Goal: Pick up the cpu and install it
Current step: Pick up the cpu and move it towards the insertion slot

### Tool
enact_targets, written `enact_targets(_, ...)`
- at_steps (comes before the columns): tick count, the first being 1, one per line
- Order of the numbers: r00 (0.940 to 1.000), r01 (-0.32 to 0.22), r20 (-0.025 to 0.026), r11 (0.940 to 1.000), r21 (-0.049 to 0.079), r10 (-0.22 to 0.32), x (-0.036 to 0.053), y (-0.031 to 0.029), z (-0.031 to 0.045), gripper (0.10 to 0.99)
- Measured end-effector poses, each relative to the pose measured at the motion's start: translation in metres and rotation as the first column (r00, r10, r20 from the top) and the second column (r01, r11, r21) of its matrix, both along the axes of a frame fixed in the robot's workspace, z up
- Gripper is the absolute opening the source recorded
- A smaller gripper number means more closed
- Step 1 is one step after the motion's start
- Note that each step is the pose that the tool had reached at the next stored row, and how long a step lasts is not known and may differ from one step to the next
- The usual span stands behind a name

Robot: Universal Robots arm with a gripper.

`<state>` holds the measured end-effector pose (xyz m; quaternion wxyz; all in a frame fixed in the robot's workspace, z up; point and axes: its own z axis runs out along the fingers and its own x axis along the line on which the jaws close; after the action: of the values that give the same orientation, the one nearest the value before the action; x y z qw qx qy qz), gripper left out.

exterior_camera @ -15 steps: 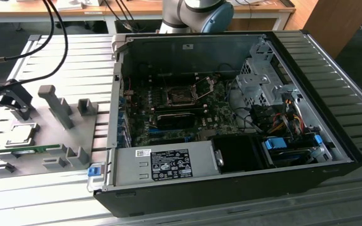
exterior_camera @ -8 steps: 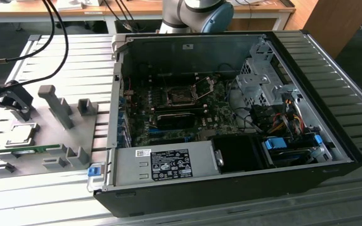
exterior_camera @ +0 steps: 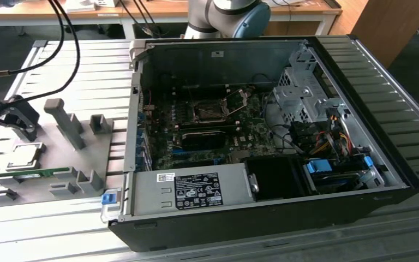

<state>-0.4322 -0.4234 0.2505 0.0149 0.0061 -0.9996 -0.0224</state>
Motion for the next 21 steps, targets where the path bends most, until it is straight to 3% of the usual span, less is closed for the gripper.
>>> enact_targets(10, 1.0000, -0.003, -0.0001, 1.0000, 0.000, 0.003, -0.0006, -0.0005, -0.0116, 0.984)
enact_targets(21, 1.0000, -0.003, 0.0000, 1.0000, 0.000, 0.003, -0.0012, -0.0005, -0.0148, 0.984)
